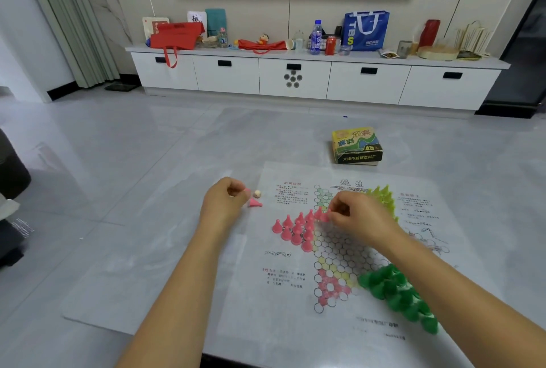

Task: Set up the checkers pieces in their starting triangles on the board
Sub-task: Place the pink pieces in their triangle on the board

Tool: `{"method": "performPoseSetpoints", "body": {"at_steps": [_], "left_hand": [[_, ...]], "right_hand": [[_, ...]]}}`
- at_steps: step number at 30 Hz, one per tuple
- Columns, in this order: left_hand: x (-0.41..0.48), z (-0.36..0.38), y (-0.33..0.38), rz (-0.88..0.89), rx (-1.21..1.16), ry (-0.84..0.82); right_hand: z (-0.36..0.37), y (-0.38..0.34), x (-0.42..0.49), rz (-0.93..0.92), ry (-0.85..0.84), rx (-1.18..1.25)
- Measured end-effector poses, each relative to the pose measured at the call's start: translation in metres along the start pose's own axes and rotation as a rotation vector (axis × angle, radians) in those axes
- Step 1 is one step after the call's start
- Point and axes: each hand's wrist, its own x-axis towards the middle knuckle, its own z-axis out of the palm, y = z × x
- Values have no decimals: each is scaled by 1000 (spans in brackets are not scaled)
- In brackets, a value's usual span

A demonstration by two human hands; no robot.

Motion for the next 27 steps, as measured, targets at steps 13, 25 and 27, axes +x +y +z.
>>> {"method": "performPoseSetpoints", "body": {"at_steps": [13, 25, 27], "left_hand": [[5, 8, -8, 82, 539, -100], [8, 7, -9, 95, 511, -34], [8, 11, -11, 142, 521, -85]], "right_hand": [[15, -1, 4, -17, 9, -45], [15, 1, 5, -13, -9, -28], [15, 1, 4, -14, -16, -26]]}}
